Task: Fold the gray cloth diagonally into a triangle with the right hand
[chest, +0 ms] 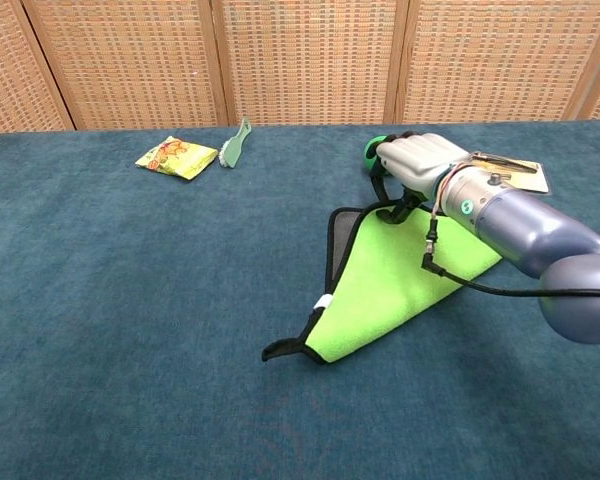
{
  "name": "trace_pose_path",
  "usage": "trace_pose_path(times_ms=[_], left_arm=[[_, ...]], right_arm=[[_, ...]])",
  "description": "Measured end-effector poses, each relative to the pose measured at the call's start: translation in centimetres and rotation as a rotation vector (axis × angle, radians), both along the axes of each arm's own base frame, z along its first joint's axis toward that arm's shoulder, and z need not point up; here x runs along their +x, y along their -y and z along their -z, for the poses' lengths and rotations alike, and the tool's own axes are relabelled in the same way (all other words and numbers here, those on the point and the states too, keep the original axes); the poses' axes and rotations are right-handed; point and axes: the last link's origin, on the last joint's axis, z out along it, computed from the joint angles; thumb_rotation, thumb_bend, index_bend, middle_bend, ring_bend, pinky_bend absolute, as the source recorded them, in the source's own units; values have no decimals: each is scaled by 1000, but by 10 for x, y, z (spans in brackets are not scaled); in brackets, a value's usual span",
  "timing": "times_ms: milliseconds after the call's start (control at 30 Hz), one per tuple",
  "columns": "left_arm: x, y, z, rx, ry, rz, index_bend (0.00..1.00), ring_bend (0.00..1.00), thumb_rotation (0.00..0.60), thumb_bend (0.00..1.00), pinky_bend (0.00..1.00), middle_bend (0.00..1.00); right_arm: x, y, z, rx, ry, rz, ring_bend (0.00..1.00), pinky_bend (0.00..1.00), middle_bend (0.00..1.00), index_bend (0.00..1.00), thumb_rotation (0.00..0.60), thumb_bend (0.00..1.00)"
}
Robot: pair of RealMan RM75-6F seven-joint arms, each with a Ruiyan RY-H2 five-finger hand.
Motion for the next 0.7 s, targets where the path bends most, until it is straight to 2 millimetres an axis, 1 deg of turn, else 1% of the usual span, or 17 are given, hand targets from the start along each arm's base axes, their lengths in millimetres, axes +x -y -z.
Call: trace_pose_path(times_ms=[300, 700], left_arm=[[-1, 0, -1, 0, 6, -3, 0, 0, 600, 109, 0, 0], [-2, -1, -1, -3, 5, -8, 0, 0, 600, 109, 0, 0]], right_arm=[[7, 2, 4, 3, 0, -6, 0, 0, 130, 630, 600, 446], [10, 3, 9, 15, 1, -2, 0, 0, 131, 630, 600, 446]])
